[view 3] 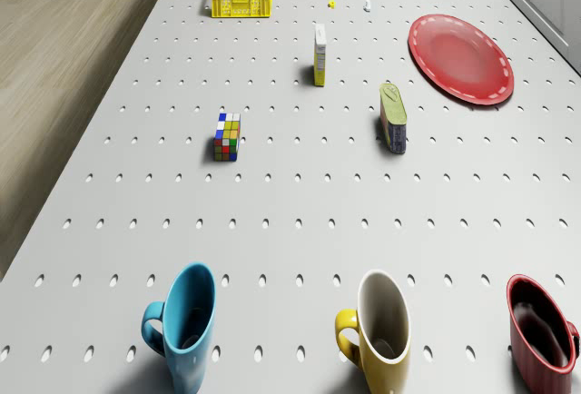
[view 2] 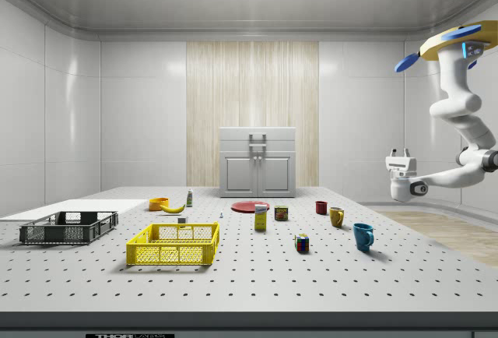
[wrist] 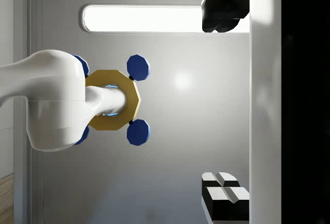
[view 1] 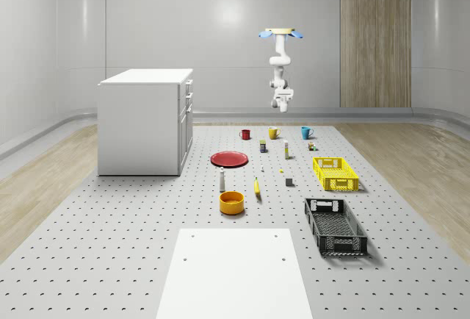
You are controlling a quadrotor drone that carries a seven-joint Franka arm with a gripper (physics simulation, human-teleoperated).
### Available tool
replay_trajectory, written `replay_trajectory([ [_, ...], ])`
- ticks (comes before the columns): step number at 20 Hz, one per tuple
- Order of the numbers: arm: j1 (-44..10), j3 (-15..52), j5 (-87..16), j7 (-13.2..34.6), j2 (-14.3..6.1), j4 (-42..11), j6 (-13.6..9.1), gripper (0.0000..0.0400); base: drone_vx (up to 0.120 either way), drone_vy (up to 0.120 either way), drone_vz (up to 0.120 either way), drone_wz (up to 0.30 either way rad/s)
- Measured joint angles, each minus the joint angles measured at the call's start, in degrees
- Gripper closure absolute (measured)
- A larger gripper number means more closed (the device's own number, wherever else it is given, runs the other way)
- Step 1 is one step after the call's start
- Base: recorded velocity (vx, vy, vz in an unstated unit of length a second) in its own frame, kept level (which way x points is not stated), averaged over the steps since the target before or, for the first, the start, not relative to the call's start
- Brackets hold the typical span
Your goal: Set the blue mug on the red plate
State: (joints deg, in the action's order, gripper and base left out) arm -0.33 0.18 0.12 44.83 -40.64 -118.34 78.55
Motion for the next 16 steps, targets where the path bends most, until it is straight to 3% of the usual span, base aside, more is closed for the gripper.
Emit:
replay_trajectory([
  [16, -0.13, 0.09, 0.02, -0.05, 0.25, 1.26, -0.30, 0.0000, 0.120, 0.120, 0.000, 0.000],
])
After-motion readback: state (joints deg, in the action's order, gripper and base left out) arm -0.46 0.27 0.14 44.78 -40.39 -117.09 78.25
